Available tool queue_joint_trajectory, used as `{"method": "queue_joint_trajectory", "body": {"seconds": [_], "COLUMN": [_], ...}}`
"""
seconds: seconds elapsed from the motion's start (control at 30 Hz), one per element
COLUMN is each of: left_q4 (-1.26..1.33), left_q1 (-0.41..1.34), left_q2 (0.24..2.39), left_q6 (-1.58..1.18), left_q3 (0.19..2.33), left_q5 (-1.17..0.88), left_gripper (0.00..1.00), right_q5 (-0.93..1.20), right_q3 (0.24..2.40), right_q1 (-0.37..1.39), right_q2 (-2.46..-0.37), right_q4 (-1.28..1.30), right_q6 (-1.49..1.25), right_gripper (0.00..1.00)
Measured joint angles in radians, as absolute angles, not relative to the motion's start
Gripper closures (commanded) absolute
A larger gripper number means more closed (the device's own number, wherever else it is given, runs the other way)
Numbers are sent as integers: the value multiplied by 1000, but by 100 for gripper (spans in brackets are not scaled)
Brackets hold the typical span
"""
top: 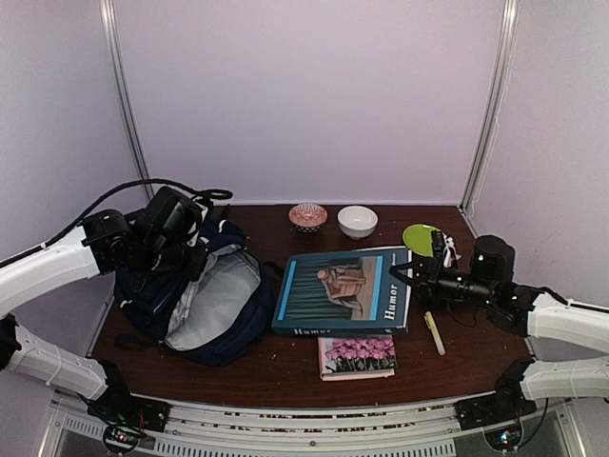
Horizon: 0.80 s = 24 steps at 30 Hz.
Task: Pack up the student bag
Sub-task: Pick up the book from the center of the board, then place the book in the student bag.
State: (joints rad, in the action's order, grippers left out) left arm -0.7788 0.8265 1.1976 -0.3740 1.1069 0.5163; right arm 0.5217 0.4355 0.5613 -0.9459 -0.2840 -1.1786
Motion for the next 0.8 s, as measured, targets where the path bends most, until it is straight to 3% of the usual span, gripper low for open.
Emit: {"method": "queue_joint_trajectory", "body": {"seconds": [0.2, 0.8], "left_q4": [-778, -841], "left_q1": [826, 818], "left_q2": [1210, 1212], "left_q6": [-393, -419], "left_q3": [1107, 1235], "left_q5": [511, 439], "left_gripper": [100, 100], "right_q5": [444, 271], "right_q3": [466, 658], "right_q1": [695, 868], "right_q2": [-935, -1261], "right_q4": [-237, -521], "right_q6": [-1198, -1343], "right_gripper": [87, 89]}}
